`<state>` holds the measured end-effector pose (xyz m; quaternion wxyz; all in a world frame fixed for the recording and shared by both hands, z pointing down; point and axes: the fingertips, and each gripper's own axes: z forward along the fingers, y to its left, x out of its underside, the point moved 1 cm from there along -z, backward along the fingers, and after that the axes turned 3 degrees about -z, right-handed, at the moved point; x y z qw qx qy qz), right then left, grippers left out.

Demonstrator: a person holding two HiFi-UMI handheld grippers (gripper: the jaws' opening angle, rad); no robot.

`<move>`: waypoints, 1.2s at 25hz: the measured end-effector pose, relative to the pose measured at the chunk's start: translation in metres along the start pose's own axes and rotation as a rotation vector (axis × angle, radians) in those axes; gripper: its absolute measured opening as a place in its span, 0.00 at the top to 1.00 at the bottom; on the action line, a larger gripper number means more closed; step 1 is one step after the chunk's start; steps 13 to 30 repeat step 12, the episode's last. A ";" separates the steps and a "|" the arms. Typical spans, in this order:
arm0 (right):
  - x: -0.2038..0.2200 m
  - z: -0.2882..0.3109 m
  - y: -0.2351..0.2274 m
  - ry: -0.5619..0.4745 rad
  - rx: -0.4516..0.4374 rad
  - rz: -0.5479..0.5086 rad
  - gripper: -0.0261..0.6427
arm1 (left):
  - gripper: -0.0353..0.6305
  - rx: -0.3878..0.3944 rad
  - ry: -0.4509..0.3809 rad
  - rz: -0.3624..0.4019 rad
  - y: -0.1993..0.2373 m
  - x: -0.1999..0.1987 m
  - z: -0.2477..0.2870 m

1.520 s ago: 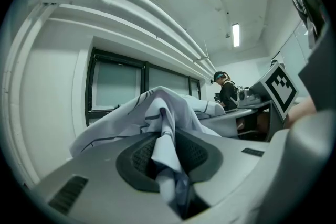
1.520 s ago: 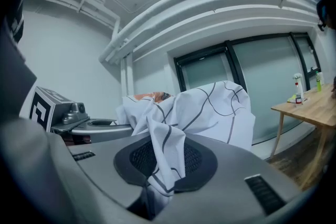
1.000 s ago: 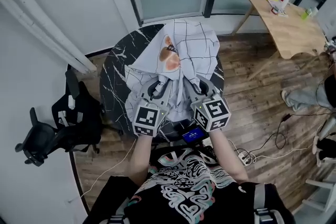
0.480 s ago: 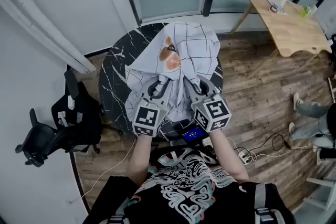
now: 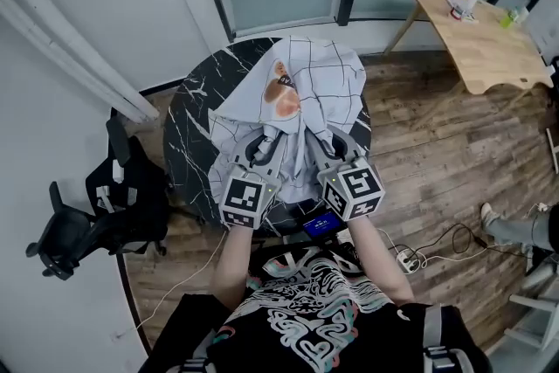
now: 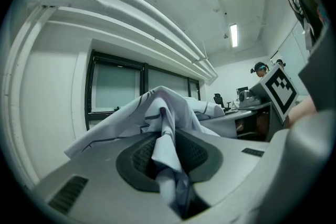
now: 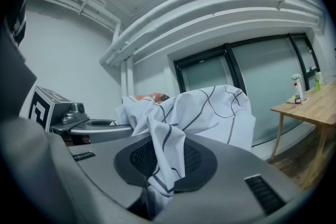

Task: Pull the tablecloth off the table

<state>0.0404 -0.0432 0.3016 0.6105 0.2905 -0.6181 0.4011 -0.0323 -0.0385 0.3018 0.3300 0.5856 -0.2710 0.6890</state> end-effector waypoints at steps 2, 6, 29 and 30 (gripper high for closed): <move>0.000 0.000 0.000 -0.001 -0.004 0.004 0.86 | 0.83 -0.002 0.001 0.002 0.000 0.000 0.000; -0.001 0.000 0.001 -0.005 -0.012 0.006 0.86 | 0.83 -0.012 -0.001 0.006 0.000 -0.001 -0.002; -0.001 0.002 0.003 -0.005 -0.020 0.007 0.86 | 0.83 -0.022 -0.002 0.005 0.002 -0.001 -0.004; -0.001 0.002 0.003 -0.005 -0.020 0.007 0.86 | 0.83 -0.022 -0.002 0.005 0.002 -0.001 -0.004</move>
